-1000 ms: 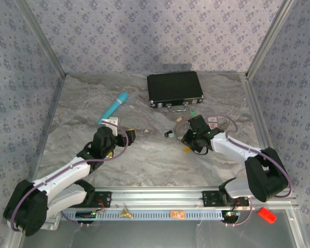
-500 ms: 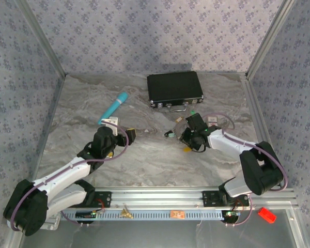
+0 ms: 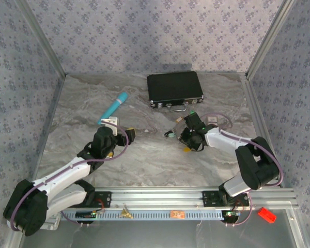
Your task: Put the keys on the keyring
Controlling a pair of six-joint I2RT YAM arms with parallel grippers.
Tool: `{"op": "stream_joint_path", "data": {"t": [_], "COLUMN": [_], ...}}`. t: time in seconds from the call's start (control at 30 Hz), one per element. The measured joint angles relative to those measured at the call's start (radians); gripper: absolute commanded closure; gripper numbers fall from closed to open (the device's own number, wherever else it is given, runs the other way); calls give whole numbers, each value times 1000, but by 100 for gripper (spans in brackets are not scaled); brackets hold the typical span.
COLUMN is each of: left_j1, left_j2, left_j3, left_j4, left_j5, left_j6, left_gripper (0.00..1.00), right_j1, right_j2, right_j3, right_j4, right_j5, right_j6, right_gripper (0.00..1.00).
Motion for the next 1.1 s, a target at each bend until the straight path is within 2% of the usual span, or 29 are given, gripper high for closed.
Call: {"op": "stream_joint_path", "data": {"t": [0.63,1.1], "left_j1": [0,0], "left_j2": [-48,-60], "left_j3": [0,0], "left_j4": [0,0], "left_j5": [-34,-48], "left_j6": [3,3], "left_gripper": [2,2], "right_j1": [8,11], "right_j2": [32,64], "right_j3": [25,40], "right_j4": [-18,-13], "right_j5": [19,18], "right_j6": [-7,-8], "right_gripper": [74,79]}}
